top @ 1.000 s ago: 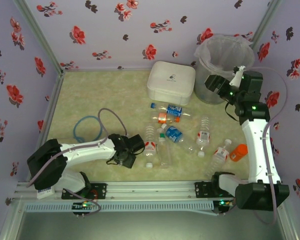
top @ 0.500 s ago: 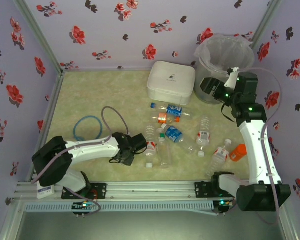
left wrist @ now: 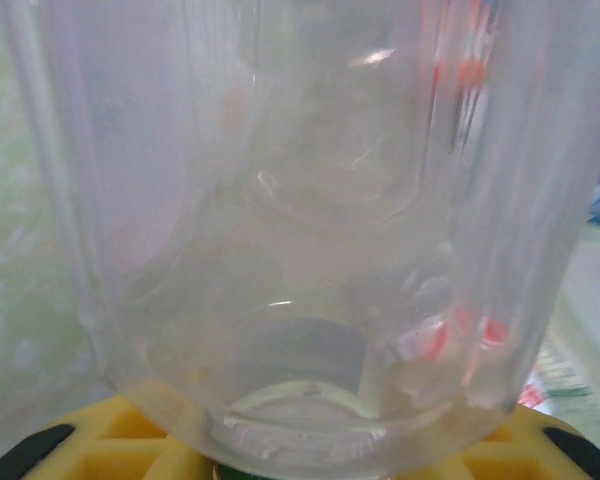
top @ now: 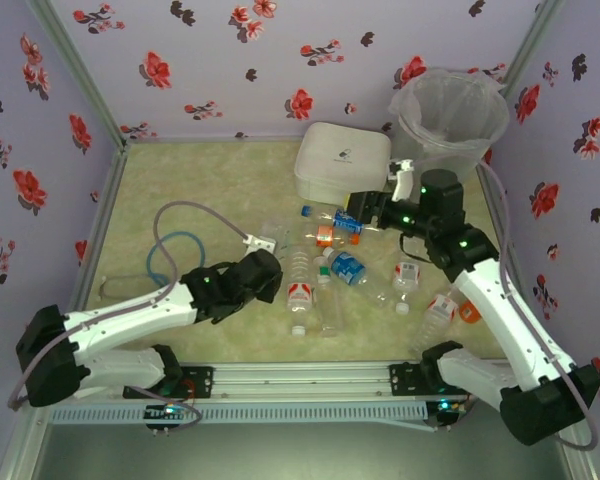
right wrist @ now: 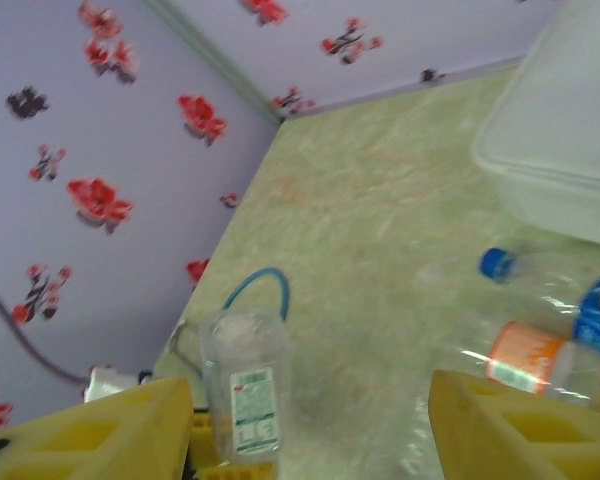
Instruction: Put the plastic bottles in the bin
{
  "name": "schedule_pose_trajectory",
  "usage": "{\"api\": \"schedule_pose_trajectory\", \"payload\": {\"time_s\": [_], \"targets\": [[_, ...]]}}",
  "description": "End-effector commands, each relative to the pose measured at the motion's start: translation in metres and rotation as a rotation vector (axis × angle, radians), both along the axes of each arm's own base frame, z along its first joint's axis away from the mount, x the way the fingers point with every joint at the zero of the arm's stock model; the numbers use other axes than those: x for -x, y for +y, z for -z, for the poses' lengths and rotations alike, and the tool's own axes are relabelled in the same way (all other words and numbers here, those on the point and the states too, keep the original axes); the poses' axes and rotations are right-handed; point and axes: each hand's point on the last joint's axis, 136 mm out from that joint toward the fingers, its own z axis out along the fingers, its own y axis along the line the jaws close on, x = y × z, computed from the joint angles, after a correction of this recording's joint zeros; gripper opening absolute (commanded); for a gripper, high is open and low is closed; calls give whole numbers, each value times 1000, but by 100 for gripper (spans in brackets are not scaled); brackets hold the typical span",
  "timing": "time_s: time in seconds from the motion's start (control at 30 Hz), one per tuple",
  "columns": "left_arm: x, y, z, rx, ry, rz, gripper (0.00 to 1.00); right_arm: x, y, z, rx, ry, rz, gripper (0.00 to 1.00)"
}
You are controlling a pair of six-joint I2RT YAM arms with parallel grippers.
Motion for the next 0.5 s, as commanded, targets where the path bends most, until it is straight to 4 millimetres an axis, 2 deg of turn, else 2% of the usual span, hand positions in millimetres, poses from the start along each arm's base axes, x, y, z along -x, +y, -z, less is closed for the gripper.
{"api": "schedule_pose_trajectory", "payload": {"time_s": [0.0, 0.07, 0.17, 0.27, 0.33, 0.47], "targets": [[-6, -26, -23, 167, -96, 78, 0, 2, 25, 1, -67, -3, -68, 73], [-3, -33, -23, 196, -102, 124, 0, 3, 40, 14, -47, 27, -92, 86], [0, -39, -19, 201, -96, 158, 0, 9, 62, 28, -17, 41, -147, 98], [1, -43, -13, 200, -84, 172, 0, 17, 81, 25, -45, 38, -212, 100], [3, -47, -11, 214, -93, 201, 0, 16, 86, 23, -37, 38, -229, 100], [2, -50, -15, 248, -133, 221, 0, 10, 89, 44, 30, 92, -217, 100]]}}
